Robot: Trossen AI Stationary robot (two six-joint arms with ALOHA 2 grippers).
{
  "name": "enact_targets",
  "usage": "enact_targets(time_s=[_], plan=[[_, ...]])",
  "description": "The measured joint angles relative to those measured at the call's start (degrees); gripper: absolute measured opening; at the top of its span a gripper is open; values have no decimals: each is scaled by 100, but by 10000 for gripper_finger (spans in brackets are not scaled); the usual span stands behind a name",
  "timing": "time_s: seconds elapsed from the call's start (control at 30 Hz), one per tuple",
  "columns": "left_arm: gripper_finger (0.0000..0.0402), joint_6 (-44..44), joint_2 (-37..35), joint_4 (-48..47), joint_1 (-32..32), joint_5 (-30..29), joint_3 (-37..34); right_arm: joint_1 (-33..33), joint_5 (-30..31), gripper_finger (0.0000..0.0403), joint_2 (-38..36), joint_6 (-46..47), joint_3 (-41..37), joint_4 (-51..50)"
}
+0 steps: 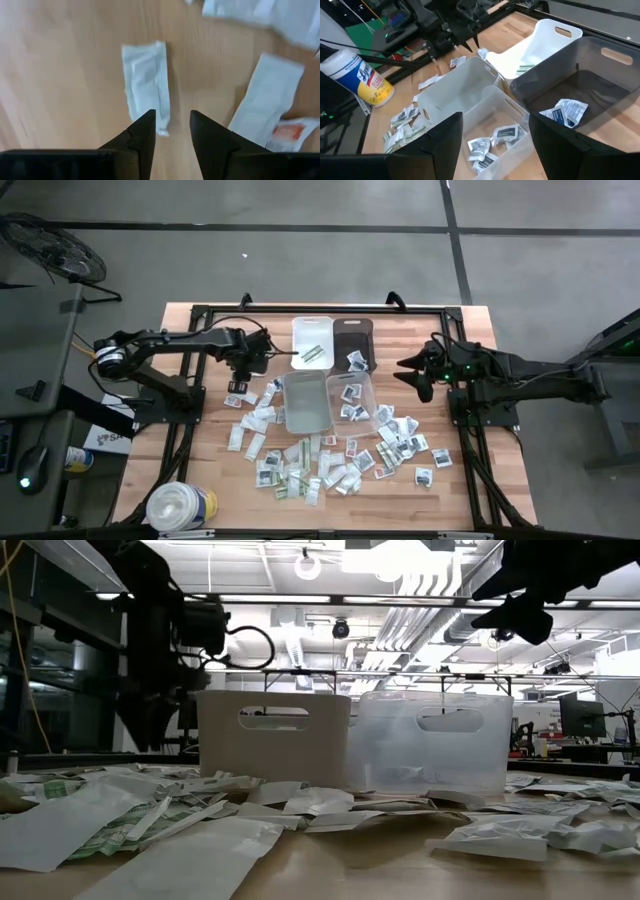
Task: Pick & Place First Aid Supplies
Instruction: Put the green bandage pack into the white bin
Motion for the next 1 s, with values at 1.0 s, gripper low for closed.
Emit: enact_targets(time_s=[1.0], plan=[[120, 192, 1019, 459, 0, -345, -148, 0, 7, 222, 0, 138, 4, 44]])
